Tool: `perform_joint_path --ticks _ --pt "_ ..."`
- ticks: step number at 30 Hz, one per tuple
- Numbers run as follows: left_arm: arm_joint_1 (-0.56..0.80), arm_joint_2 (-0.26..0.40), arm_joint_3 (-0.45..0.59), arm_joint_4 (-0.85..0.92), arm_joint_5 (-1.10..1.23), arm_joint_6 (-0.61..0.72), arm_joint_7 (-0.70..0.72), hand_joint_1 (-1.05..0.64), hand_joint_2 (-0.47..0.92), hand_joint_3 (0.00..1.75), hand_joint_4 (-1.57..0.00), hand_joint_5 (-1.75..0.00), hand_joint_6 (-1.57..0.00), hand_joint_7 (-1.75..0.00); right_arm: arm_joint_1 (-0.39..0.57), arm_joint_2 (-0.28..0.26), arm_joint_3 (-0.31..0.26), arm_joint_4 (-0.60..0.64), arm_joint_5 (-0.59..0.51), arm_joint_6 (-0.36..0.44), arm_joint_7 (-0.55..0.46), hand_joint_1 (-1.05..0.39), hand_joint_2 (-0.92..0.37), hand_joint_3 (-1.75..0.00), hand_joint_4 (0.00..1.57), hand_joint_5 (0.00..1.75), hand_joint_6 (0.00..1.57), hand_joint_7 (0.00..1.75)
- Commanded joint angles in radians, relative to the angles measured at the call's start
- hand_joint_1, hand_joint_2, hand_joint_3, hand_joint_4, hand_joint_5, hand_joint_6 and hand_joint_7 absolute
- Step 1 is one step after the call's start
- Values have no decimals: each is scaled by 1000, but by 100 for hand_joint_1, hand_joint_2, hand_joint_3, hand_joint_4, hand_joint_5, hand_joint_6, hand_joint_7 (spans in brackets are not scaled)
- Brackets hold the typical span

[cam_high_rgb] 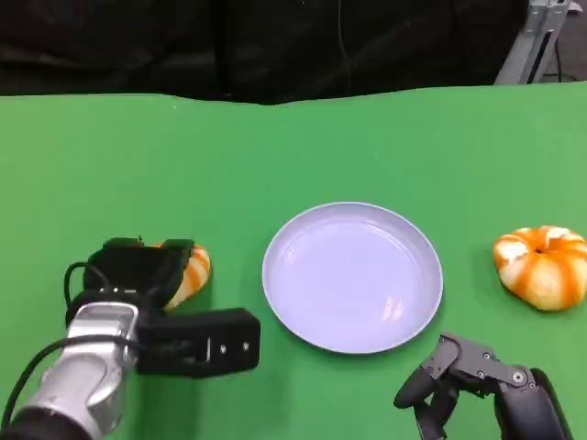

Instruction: Grasp the bread from the table and place it into the plate.

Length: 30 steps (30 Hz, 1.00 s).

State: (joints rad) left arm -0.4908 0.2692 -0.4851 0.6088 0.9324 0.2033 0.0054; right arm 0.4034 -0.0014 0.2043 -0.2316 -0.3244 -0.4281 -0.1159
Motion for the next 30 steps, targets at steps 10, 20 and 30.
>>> perform_joint_path --ticks 10,20,30 --pt "-15 41 18 173 -129 -299 312 -22 92 4 -81 -171 -66 -151 11 -2 -2 -26 9 13 0 -1 -30 -135 85 170 83 129" --pt "60 89 77 -109 -150 -336 339 -17 60 90 -82 -175 -62 -175 7 -4 -1 -25 7 16 -2 -1 -30 -135 84 168 84 129" --pt "82 75 107 -286 -154 -367 348 -14 38 125 -88 -175 -72 -168 -1 2 1 -18 11 24 -2 -1 -31 -135 85 167 84 130"
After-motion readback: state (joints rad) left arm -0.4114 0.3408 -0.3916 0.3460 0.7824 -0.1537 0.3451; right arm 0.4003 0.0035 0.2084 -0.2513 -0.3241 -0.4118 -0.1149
